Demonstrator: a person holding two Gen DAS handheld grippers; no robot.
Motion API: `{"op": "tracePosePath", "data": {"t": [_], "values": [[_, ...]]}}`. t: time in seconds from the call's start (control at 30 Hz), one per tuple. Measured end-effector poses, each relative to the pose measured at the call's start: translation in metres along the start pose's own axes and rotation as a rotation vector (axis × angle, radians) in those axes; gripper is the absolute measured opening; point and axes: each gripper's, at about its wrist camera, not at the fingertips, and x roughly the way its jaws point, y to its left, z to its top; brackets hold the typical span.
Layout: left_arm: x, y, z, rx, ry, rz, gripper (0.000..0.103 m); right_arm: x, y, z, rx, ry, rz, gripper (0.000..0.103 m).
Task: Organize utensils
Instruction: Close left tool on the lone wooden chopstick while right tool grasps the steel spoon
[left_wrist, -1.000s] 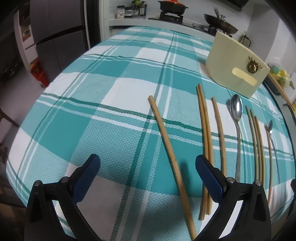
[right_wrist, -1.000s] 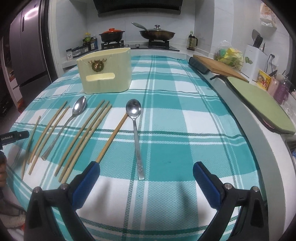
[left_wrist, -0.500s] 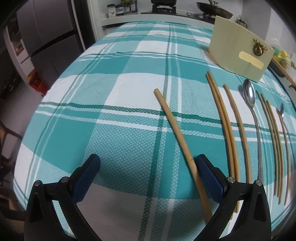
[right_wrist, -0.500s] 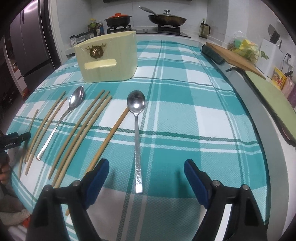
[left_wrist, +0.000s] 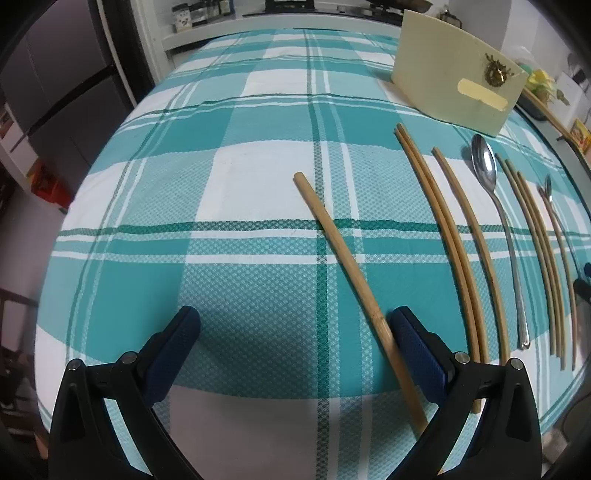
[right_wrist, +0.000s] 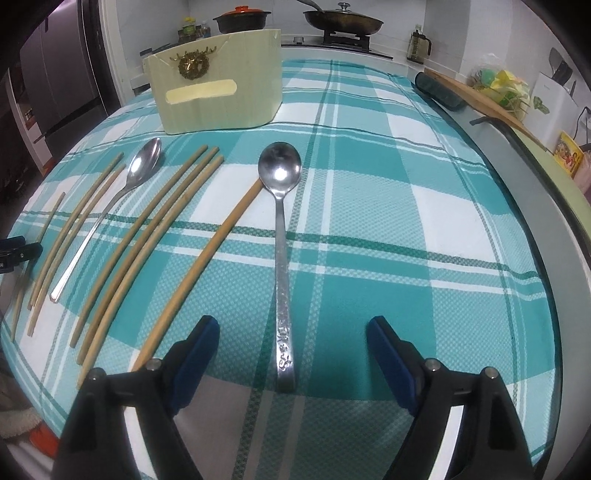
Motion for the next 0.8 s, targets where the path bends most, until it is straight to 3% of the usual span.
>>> {"op": "tracePosePath", "data": {"t": [0.3, 0.4, 0.6, 0.67, 0.8], "values": [[0.0, 0.013, -0.004, -0.082, 0.014, 0.032, 0.102, 0.001, 0.0, -0.001, -0.018, -0.015, 0.007, 0.087], [0.0, 0.012, 0.001, -0.1, -0.004, 0.04, 0.094, 0.002, -0.001, 0.003, -0.032, 0.003, 0.017, 0.087], [0.008, 0.003, 0.023, -0.111, -0.027, 0.055, 0.068, 0.015, -0.003, 0.027, -0.073, 0.041, 0.043, 0.083], [0.008, -0.003, 0.027, -0.092, -0.034, 0.051, 0.05, 0.022, -0.005, 0.041, -0.089, 0.042, 0.051, 0.076], [0.009, -0.013, 0.032, -0.049, -0.039, 0.044, 0.022, 0.041, -0.007, 0.071, -0.088, 0.032, 0.068, 0.071]]}}
